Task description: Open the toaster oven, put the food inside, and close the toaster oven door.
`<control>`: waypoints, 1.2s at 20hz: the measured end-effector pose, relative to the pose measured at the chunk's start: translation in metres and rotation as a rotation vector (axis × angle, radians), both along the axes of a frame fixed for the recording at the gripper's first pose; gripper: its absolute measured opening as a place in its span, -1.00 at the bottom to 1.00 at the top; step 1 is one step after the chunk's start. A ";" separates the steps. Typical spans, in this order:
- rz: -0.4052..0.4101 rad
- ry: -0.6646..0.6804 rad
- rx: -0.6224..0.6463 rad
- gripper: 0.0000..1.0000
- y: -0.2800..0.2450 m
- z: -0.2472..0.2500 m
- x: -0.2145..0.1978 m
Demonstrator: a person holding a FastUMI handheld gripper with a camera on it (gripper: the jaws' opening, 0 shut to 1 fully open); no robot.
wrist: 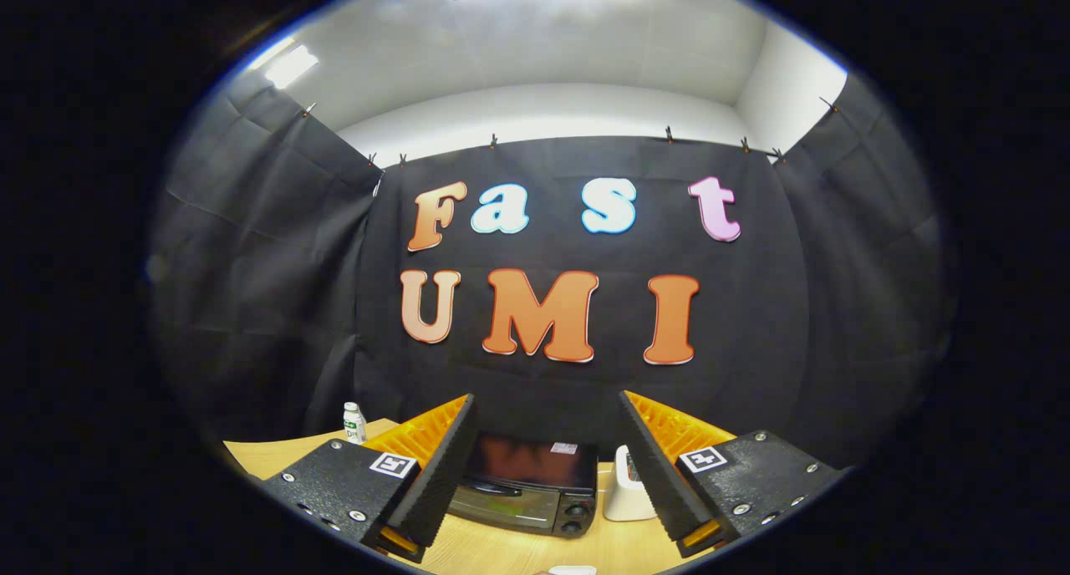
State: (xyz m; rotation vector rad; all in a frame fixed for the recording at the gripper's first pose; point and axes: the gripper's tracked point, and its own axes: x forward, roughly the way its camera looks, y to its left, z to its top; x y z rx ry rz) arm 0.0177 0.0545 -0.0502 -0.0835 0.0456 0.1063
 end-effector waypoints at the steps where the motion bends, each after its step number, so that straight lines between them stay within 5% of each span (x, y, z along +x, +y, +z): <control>1: -0.001 -0.021 -0.012 0.97 -0.002 0.013 -0.005; 14: -0.038 -0.148 0.071 1.00 -0.045 0.113 -0.032; 24: -0.052 -0.137 0.019 1.00 -0.054 0.109 -0.032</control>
